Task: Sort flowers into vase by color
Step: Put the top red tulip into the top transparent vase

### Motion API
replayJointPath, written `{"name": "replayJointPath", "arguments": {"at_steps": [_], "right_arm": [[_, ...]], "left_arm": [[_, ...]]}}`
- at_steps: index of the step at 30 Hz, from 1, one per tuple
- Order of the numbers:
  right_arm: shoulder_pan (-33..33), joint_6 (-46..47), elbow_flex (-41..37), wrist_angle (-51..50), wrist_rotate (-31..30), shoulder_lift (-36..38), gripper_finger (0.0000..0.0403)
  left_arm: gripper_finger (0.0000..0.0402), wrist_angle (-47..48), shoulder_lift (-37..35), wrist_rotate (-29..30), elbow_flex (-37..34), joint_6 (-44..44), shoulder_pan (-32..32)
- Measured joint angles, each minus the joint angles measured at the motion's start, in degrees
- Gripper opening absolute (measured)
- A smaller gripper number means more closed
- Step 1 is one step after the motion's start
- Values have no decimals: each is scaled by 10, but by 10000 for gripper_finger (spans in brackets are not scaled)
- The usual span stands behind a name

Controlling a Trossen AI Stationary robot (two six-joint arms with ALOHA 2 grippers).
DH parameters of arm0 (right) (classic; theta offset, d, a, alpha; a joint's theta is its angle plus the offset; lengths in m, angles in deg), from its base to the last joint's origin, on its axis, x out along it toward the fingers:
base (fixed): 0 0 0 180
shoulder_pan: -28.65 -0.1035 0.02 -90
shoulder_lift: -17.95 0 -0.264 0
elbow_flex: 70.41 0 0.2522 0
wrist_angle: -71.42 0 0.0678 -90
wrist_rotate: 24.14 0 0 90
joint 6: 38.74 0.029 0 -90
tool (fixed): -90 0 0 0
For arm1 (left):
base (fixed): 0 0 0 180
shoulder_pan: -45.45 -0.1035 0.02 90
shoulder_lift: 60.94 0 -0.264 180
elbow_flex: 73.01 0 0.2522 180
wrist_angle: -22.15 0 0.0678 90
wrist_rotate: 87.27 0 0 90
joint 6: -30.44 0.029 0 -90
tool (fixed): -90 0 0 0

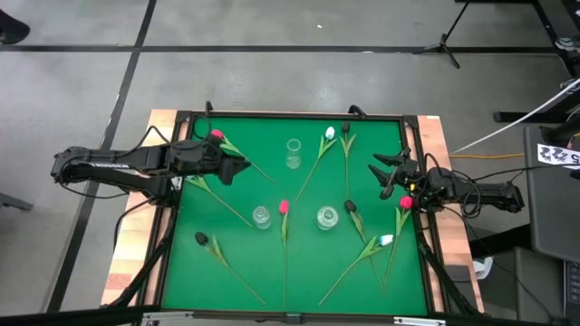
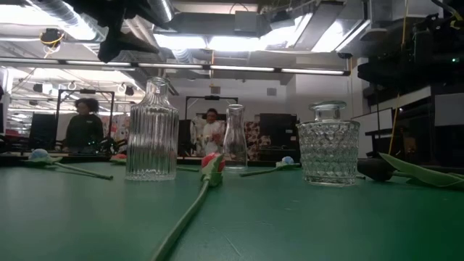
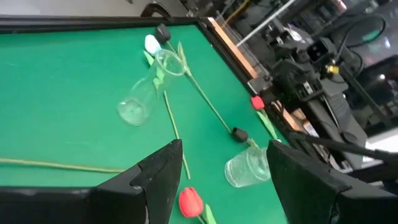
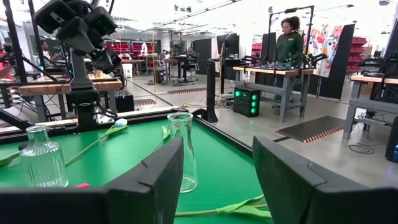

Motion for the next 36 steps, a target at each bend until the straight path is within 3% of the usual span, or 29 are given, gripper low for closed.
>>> {"name": "replayJointPath", "arguments": {"at_steps": [8, 13, 18, 23, 29, 36], "right_arm": [[0, 1, 0, -2, 0, 0, 193], [0, 1, 0, -2, -8, 0, 193], [0, 1, 0, 0, -20, 0, 193], [0, 1, 0, 0, -32, 0, 193], [0, 1, 0, 0, -33, 0, 193], [0, 1, 0, 0, -33, 0, 193]], "left_arm": [[230, 7, 0, -33, 1, 55, 0], [230, 70, 17, 8, 41, 77, -29], [230, 170, 63, 80, 84, -32, -85], [230, 202, 127, 69, 86, -160, -133], [230, 220, 215, 30, 85, -117, -164], [230, 225, 296, 18, 85, -240, -199]]}}
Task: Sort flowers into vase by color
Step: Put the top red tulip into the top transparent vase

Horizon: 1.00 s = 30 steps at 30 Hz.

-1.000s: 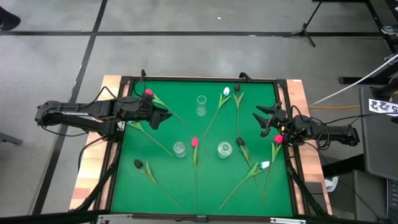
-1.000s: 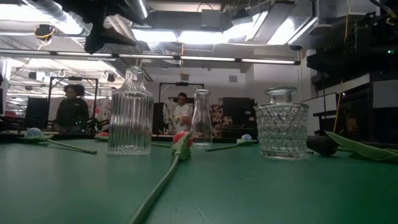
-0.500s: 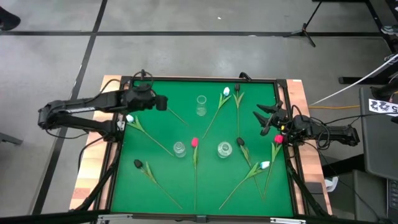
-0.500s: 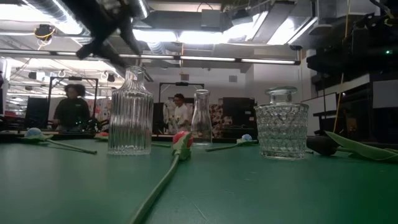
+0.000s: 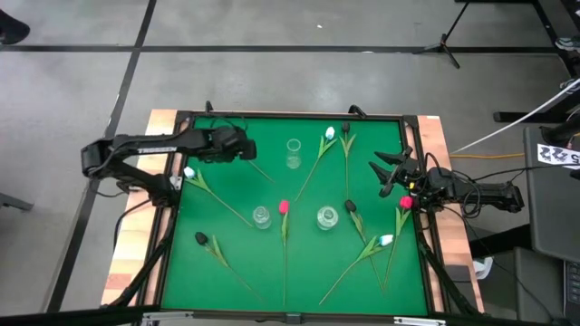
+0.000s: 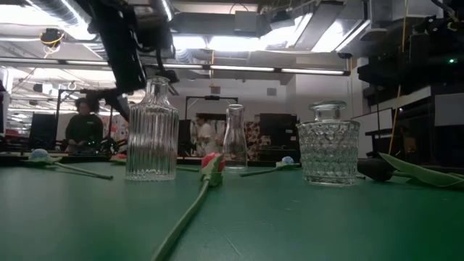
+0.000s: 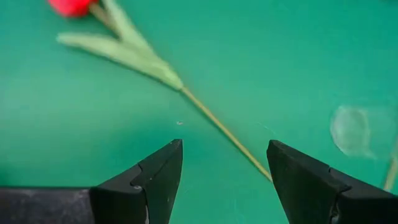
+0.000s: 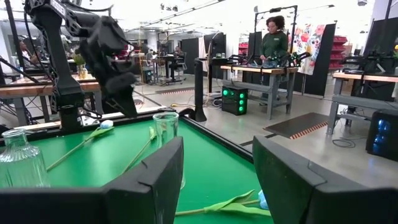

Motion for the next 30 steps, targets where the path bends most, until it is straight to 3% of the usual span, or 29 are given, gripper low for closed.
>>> {"name": "replayJointPath", "arguments": {"at_steps": [5, 12, 30], "right_arm": [[0, -3, 0, 0, 0, 0, 193], [0, -4, 0, -4, 0, 0, 193], [0, -5, 0, -6, 0, 0, 193]], "left_arm": [[230, -43, 40, 6, 0, -125, -23], [230, -66, 79, 5, 0, -217, -44], [230, -98, 163, -7, 0, -334, -68]]}}
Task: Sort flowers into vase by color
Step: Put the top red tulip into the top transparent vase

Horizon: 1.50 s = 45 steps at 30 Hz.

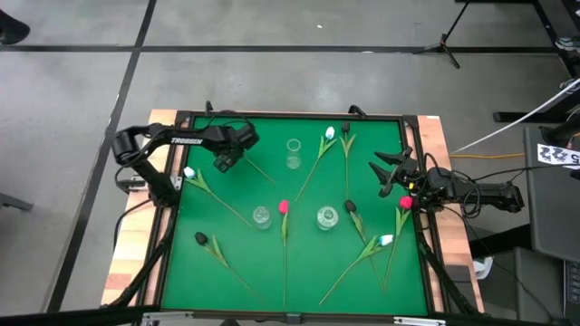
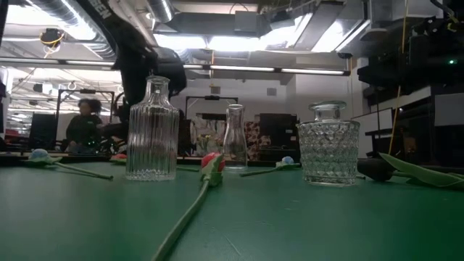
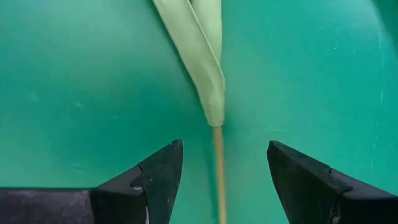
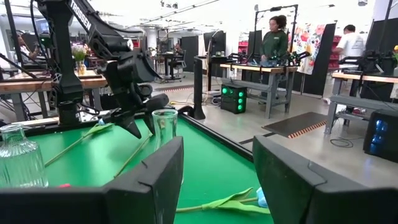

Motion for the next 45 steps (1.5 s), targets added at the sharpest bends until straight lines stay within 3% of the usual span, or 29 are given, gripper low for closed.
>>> {"name": "replayJointPath", "arguments": {"at_steps": [9, 23, 31, 45], "right_arm": [[0, 0, 0, -4, 0, 0, 193], [0, 0, 0, -10, -1, 0, 193], [0, -1, 0, -12, -16, 0, 193], [0, 0, 0, -12, -16, 0, 193]], "left_arm": [[215, -30, 34, -47, 2, -44, -22], [9, -15, 35, -41, 0, -52, -25], [5, -21, 27, -29, -1, 35, -25], [3, -121, -97, 92, -2, 325, -9]]}}
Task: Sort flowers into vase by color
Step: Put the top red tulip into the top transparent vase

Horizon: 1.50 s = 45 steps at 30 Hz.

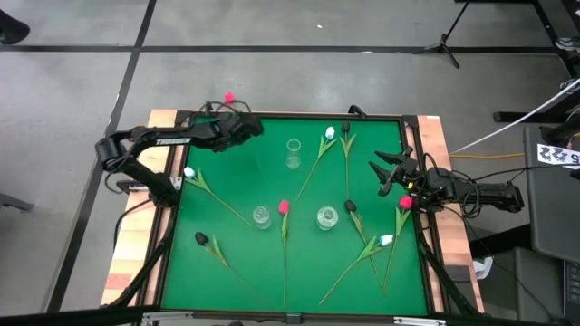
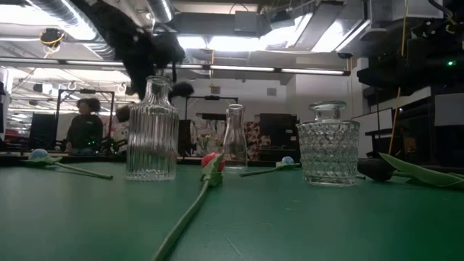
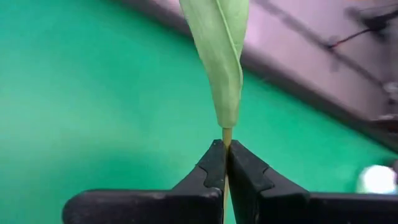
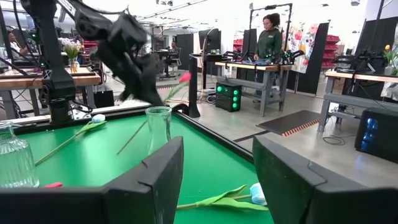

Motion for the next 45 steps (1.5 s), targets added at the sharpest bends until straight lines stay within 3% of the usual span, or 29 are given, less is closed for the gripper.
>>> {"name": "replayJointPath", "arguments": {"at_steps": [10, 19, 31, 45], "right_arm": [[0, 5, 0, 1, 5, 0, 193], [0, 6, 0, 1, 5, 0, 193], [0, 6, 0, 8, 5, 0, 193], [0, 6, 0, 13, 6, 0, 193]], "left_arm": [[3, -77, -128, 49, 1, 189, 23], [6, -209, -174, 49, 1, 294, 49], [3, -305, -175, 48, 1, 356, 95], [2, -319, -175, 48, 2, 375, 130]]}}
